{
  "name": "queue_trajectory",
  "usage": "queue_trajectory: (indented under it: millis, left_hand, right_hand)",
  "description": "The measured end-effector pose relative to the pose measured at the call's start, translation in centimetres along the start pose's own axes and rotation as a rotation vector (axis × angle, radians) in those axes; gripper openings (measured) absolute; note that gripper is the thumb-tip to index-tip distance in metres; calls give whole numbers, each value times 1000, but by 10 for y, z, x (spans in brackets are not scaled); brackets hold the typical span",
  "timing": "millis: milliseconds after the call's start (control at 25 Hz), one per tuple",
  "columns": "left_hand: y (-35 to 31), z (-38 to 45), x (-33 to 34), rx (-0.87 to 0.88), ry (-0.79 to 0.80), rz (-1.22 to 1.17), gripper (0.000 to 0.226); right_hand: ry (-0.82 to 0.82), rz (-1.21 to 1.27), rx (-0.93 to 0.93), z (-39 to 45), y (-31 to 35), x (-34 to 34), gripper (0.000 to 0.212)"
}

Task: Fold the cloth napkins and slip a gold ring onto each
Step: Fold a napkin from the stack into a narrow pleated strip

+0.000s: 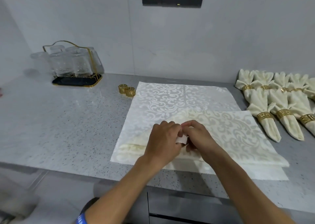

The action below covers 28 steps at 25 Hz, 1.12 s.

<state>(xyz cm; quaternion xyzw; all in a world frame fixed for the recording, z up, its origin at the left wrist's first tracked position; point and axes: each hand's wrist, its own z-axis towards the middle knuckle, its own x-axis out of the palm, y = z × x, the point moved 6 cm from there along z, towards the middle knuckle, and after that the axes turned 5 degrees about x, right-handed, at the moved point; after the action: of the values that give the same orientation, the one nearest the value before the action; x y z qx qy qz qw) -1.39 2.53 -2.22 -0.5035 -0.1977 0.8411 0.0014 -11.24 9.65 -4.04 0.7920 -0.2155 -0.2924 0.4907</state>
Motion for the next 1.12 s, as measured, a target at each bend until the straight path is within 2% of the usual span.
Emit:
queue_trajectory:
  millis: [120,320,560,680,800,1120]
  left_hand:
    - [30,-28,-12,-99,57,19,38]
    - [102,-94,-51,-304,48,-164,31]
    - [112,-107,-61,-279,-38,-209,21]
    - [108,-110,-59,-238,-44,-235,19]
    - [108,-114,-60,-274,-56,-301,17]
    - [112,-119,-64,-297,-150,-230,16]
  right_hand:
    - [-47,-115,-14,10,-8,-11,13]
    - [-123,-338,-120,15,-8,-16,21]
    - [-61,-486,-111,9,-7,-19,16]
    - [-76,-525,-94,7,-12,-27,15]
    - [-92,-563,-93,5,-17,-29,14]
    - [-66,-592,-163,1,-19,-28,14]
